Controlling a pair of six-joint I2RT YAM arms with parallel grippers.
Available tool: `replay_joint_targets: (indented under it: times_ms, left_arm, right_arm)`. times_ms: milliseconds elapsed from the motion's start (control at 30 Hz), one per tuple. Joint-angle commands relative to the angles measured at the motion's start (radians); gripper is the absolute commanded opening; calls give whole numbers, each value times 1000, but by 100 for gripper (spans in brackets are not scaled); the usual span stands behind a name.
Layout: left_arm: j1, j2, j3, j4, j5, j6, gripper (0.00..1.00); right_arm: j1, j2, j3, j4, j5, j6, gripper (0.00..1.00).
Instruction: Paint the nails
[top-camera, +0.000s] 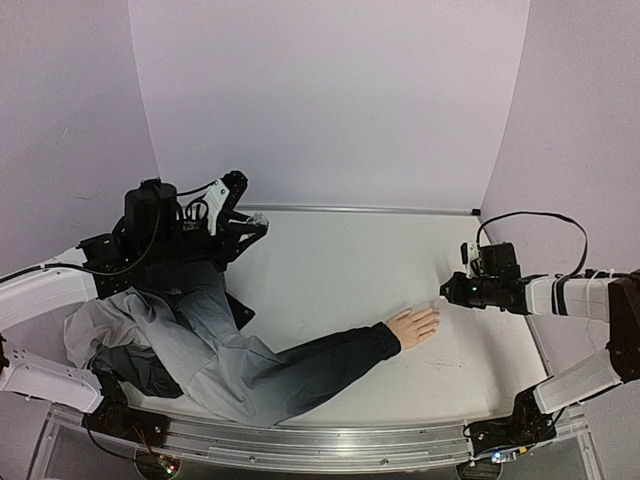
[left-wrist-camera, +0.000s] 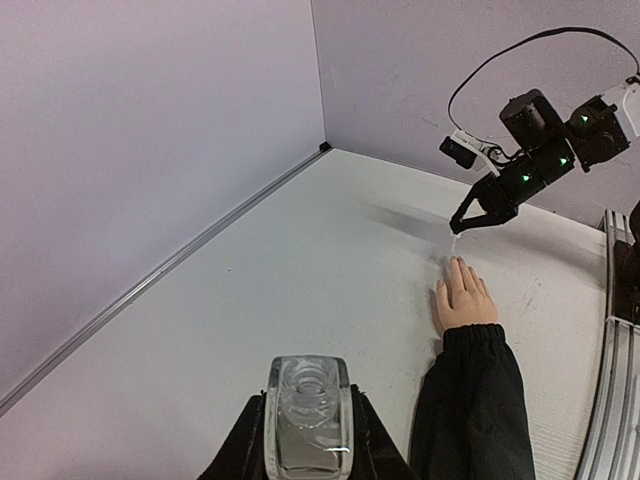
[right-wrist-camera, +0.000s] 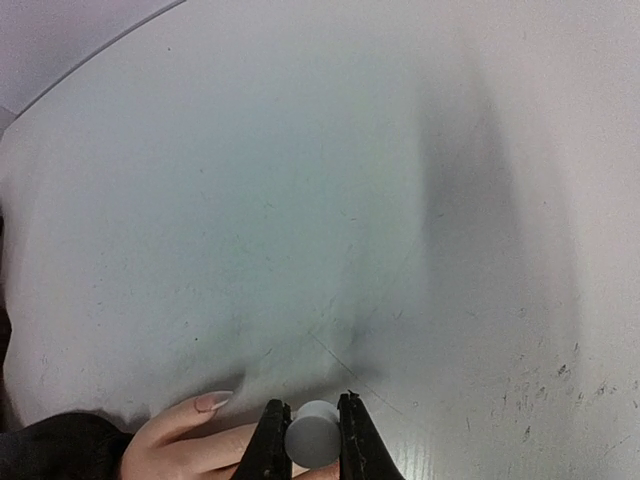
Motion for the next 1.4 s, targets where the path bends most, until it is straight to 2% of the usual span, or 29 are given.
replay_joint_targets:
  times_ms: [0, 667, 1033, 1367]
  left_arm:
    - [4, -36, 0, 36, 2, 12, 0]
    - [3, -32, -3, 36, 1, 16, 0]
    - [4, -30, -3, 36, 1, 18, 0]
    - [4, -30, -1, 36, 4, 20, 0]
  right_arm:
    - [-2, -22, 10, -22, -73, -26, 0]
    - [-2, 55, 21, 15, -54, -16, 0]
    - [-2, 32, 6, 44, 60, 13, 0]
    - [-3, 15, 31, 17, 77, -2, 0]
